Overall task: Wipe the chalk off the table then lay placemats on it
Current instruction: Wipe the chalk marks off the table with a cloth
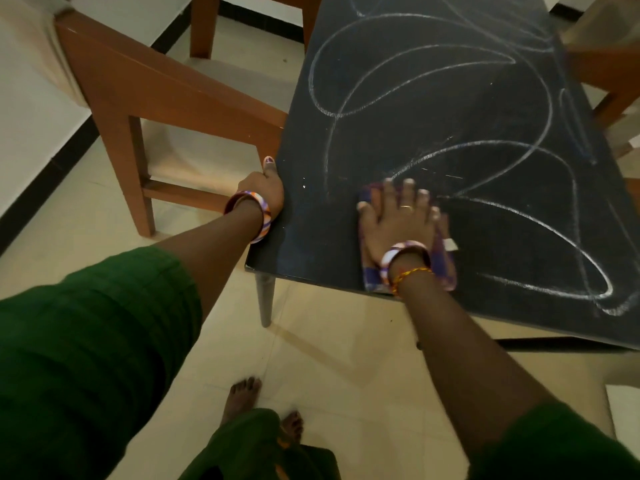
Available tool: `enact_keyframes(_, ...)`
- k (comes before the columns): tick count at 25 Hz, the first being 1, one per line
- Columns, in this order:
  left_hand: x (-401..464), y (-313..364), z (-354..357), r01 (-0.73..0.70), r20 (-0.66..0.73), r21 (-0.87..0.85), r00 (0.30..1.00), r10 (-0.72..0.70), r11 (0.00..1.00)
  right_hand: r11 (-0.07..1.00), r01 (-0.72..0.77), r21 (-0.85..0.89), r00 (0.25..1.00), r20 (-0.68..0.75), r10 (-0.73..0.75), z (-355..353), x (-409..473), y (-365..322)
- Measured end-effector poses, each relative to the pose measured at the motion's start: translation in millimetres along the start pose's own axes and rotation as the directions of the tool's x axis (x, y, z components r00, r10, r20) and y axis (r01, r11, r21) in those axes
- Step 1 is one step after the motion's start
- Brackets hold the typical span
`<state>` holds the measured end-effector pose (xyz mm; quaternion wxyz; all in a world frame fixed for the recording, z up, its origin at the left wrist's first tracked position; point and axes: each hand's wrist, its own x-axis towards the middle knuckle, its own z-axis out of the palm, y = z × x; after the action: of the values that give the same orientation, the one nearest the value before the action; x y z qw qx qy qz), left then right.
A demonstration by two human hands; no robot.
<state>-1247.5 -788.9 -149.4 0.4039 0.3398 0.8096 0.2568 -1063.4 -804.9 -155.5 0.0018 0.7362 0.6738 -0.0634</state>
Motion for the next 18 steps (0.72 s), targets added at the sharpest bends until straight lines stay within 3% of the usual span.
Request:
enact_keyframes(2,-2.1,-0.3,0.8,-0.007,-0.003,-0.009,1.0,0.007,1.0,0.97,0.245,0.009,0.97,0.0,-0.245,8.7,-20.6,-43.3)
enact_keyframes(4,-4.6,-0.2,0.2,-0.006,0.001,-0.018,1.0,0.006,1.0,0.945,0.326,-0.027,0.945,0.041,-0.325,5.9,-17.8,-42.6)
enact_keyframes(6,-5.4,0.0,-1.3,-0.005,0.009,-0.017,1.0,0.005,1.0,0.973,0.22,-0.074,0.975,-0.003,-0.221,0.1,4.2,-4.3)
enact_keyframes(9,-5.4,0.9,-1.8,-0.001,-0.002,-0.007,1.0,0.001,1.0,0.996,-0.082,-0.025,0.995,0.045,0.083,-14.4,29.7,59.1)
enact_keyframes(11,-4.8,1.5,-1.4,-0.003,0.001,0.007,1.0,0.003,1.0,0.989,-0.15,0.002,0.988,0.044,0.15,-14.5,25.5,60.9)
enact_keyframes(14,-2.1,1.8,-2.3,0.003,0.015,0.003,1.0,-0.003,1.0,0.996,0.087,-0.025,0.996,-0.006,-0.088,1.3,-7.6,2.4)
enact_keyframes(16,-1.9,0.3,-1.2,0.007,0.01,-0.003,1.0,-0.007,1.0,0.946,0.323,-0.021,0.946,0.024,-0.323,10.3,-37.6,-31.1)
enact_keyframes(18,-2.7,0.2,-0.8,0.019,0.017,-0.008,1.0,-0.019,1.0,0.908,0.415,-0.054,0.909,0.06,-0.412,9.1,-34.5,-33.7)
